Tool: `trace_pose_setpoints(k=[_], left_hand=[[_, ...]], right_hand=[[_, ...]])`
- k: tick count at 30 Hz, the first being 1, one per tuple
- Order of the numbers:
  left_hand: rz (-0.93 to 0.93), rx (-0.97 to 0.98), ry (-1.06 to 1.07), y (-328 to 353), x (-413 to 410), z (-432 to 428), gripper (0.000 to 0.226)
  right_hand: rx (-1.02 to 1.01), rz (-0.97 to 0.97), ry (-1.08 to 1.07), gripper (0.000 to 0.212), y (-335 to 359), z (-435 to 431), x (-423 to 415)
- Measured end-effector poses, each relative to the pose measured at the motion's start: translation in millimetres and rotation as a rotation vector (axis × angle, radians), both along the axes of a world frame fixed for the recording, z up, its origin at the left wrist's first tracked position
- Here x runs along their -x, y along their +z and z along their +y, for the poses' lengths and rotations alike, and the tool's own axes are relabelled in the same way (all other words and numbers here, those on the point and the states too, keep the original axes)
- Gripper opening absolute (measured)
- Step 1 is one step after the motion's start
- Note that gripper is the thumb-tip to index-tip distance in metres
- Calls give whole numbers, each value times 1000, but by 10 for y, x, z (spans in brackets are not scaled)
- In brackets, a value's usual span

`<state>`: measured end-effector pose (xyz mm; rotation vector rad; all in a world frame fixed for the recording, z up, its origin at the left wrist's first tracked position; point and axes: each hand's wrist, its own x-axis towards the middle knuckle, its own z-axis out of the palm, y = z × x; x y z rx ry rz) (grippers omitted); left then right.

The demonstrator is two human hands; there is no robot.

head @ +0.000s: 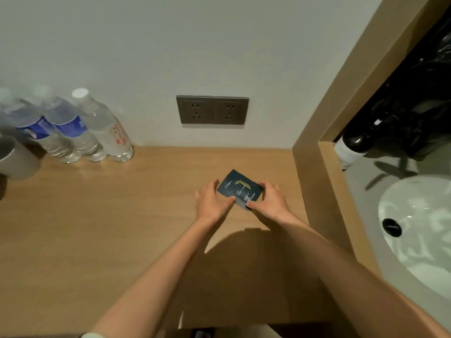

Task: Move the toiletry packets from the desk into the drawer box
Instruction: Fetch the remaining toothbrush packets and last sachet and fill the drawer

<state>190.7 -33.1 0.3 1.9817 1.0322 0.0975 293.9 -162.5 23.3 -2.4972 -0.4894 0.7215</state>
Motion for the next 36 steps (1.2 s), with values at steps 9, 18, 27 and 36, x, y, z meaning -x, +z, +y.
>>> trace_pose_setpoints(k=[9,18,27,36], left_hand=[[-5,56,-35,-212,-334,104,64],[-140,309,-83,47,-372,225,13],[-300,443,-125,952,15,70,10],[-382,515,-341,1713,352,-646,15]], right_hand=[[88,12,-58,89,-174,185,-180],[49,10,-50,31,-80,107,-110],[-288,77,-55,12,746,-341,285],[-532,-8,-255,6,1585,-1384,870]])
